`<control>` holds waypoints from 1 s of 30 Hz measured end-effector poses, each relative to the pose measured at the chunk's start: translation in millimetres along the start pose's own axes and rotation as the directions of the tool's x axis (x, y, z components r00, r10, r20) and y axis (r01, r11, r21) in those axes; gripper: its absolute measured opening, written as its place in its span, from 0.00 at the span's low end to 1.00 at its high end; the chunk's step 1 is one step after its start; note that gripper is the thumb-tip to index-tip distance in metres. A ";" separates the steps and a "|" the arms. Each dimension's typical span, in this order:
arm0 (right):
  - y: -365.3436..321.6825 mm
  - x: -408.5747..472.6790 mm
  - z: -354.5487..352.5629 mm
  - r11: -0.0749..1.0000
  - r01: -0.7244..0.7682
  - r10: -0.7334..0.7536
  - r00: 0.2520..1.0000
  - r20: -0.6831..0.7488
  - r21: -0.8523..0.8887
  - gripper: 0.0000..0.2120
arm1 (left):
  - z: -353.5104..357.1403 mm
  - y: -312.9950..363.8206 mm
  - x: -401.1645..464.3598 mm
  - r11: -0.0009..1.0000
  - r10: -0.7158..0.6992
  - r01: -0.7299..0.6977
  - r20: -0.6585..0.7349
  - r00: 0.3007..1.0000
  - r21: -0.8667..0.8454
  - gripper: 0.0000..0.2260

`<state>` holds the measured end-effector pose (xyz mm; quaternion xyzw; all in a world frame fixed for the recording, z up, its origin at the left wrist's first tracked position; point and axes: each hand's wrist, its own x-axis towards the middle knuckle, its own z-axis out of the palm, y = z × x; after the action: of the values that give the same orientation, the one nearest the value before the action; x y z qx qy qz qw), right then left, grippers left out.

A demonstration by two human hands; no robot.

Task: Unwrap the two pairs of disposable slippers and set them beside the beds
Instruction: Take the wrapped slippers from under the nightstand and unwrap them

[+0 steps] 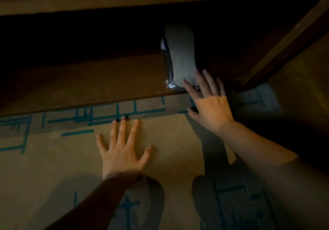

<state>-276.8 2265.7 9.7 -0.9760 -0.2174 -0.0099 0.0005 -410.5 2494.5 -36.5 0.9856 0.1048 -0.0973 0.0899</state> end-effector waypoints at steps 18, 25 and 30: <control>-39.3 -8.5 3.4 0.999 0.041 -0.038 0.994 0.099 -0.032 0.40 | -4.8 0.7 0.8 1.000 0.017 -0.017 0.025 1.000 -0.005 0.36; -30.2 -90.1 -0.9 0.969 0.195 -0.194 0.981 0.019 -0.154 0.26 | -10.7 7.7 -5.6 1.000 0.011 -0.011 0.004 1.000 0.025 0.35; -46.5 -143.5 -7.5 0.980 0.173 -0.170 0.985 0.035 -0.104 0.24 | -4.8 12.4 -44.7 0.997 -0.067 0.070 0.086 0.994 -0.033 0.32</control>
<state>-426.6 2246.9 14.3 -0.9524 -0.2997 -0.0089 -0.0550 -449.8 2475.1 -20.5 0.9747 0.1362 -0.1402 0.1085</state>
